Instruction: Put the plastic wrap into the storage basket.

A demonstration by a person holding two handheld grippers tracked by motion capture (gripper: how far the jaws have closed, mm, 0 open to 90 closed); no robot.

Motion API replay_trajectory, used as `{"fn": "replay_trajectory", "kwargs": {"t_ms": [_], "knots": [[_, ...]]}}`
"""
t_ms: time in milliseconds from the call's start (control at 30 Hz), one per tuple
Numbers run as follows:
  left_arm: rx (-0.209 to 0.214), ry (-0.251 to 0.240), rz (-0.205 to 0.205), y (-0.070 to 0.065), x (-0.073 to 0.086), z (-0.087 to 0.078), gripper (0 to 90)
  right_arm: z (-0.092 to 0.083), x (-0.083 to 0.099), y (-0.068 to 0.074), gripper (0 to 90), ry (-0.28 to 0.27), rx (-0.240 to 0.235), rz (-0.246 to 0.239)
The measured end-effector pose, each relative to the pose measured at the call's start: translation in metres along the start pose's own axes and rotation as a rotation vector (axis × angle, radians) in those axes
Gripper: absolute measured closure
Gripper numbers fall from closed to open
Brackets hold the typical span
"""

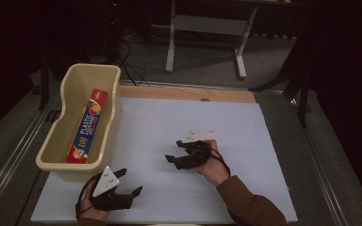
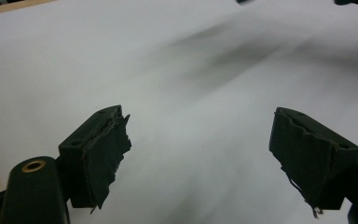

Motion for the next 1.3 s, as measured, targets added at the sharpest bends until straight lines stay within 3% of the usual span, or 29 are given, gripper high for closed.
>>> {"fn": "replay_trajectory", "kwargs": {"t_ms": [200, 367, 600, 700, 800, 900, 1067, 1300], "knots": [[0.002, 0.003, 0.003, -0.001, 0.0, 0.001, 19.1, -0.019, 0.027, -0.004, 25.2, 0.081, -0.001, -0.028], [0.001, 0.003, 0.004, 0.0, 0.0, 0.001, 19.1, -0.04, 0.046, -0.009, 24.4, 0.091, 0.016, -0.011], [0.003, 0.001, 0.004, 0.0, -0.001, 0.001, 19.1, -0.076, 0.067, -0.021, 27.0, 0.024, 0.066, 0.058], [0.003, 0.0, 0.004, 0.0, -0.001, 0.001, 19.1, -0.09, 0.072, -0.026, 27.0, 0.015, 0.1, 0.054], [0.003, -0.002, 0.004, 0.0, -0.002, 0.0, 19.1, -0.102, 0.071, -0.029, 27.0, -0.028, 0.117, 0.063], [0.0, -0.005, 0.002, 0.0, -0.002, 0.0, 19.1, -0.111, 0.072, -0.032, 26.9, -0.066, 0.139, 0.071], [-0.002, -0.011, 0.003, 0.001, -0.003, -0.004, 19.1, -0.12, 0.081, -0.034, 26.9, -0.078, 0.161, 0.072], [-0.008, -0.017, 0.002, 0.001, -0.004, -0.006, 19.1, -0.14, 0.086, -0.04, 26.5, -0.133, 0.194, 0.111]]}}
Point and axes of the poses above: each handheld gripper's, and its own axes: z roughly forward along the jaws, x roughly out of its underside, y roughly to its left, the point moved 7 cm from there along z, roughly forward along the jaws, and after that the axes turned 13 degrees about -y, right-handed, at the moved point
